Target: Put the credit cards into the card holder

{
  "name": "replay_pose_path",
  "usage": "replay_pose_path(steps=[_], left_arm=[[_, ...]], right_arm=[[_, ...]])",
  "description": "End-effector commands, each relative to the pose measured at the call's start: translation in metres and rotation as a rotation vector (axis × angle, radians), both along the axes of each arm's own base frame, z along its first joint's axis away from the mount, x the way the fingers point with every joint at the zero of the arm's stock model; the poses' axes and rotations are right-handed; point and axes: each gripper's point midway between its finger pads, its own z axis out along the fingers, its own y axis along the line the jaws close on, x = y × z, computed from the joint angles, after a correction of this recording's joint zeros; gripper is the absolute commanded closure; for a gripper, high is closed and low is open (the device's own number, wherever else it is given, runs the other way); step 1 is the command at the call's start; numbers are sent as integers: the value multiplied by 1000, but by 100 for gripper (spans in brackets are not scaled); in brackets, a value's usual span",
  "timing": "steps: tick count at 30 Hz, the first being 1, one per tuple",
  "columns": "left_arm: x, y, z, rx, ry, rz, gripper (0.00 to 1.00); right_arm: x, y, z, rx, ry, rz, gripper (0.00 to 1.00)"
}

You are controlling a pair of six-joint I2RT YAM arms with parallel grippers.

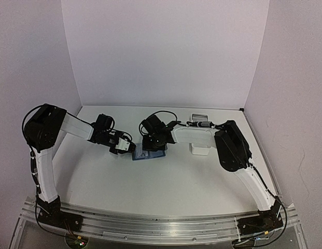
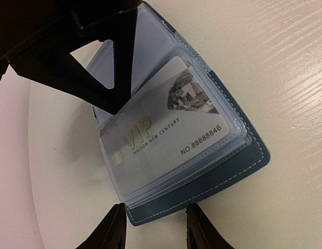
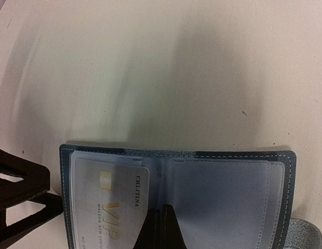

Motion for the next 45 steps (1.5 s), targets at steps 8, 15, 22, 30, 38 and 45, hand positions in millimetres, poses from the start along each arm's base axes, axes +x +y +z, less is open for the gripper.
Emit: replay_pose_path(steps=[8,15,22,30,38,45], left_arm=[[0,39,-31,146,78,51,56],[0,47,-13,151,72,44,47],[-8,43,26,94,135,73,39],[-18,6,118,-275,535,221,1],[6,-8,146,-521,789,422,0],[35,-14,125,-549,762,450,0]], right_arm=[[-11,3,60,33,-79,-11,100],[8,-36,95,-18,-157,-71,99],[61,-67,142,24,-232,6,72],[128,-153,229,-295,-589,257,3],[138,-226,195,-525,-712,801,2],[151,-259,140,-915,-674,1055,2]])
